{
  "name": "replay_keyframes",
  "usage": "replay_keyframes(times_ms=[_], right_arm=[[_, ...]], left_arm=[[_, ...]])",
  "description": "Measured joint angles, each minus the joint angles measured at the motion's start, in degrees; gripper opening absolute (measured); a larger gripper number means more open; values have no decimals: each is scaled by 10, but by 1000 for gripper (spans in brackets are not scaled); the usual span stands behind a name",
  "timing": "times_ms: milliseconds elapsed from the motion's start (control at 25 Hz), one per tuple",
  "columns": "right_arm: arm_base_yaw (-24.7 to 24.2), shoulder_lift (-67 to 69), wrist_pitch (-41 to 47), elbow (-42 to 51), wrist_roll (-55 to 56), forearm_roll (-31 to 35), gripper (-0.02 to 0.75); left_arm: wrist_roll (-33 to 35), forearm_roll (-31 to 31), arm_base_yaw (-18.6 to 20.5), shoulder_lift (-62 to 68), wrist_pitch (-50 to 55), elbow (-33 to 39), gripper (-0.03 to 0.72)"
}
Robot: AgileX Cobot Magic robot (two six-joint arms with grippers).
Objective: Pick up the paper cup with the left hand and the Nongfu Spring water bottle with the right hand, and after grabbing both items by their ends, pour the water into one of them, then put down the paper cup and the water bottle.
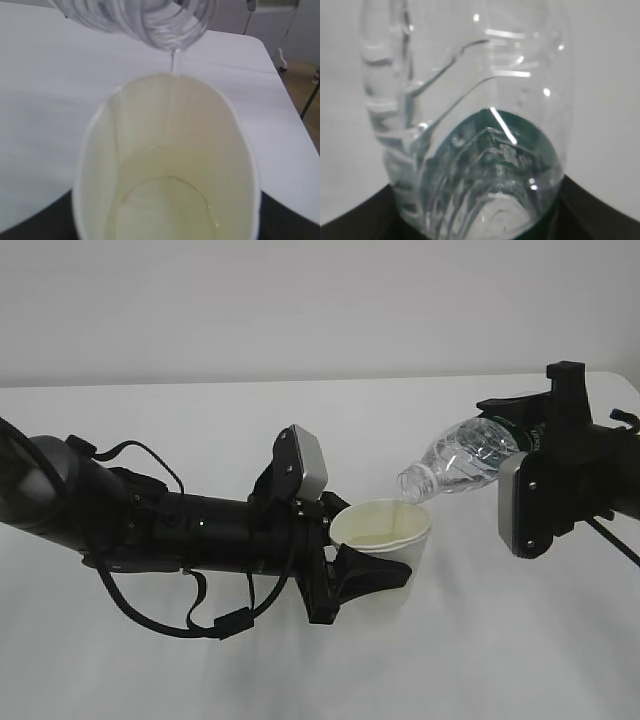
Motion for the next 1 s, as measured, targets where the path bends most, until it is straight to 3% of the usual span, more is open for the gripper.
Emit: replay_keyframes(times_ms=[1000], right_arm=[[0,0,-7,0,-2,0,445]], left_arm=[[0,0,0,0,0,0,420]])
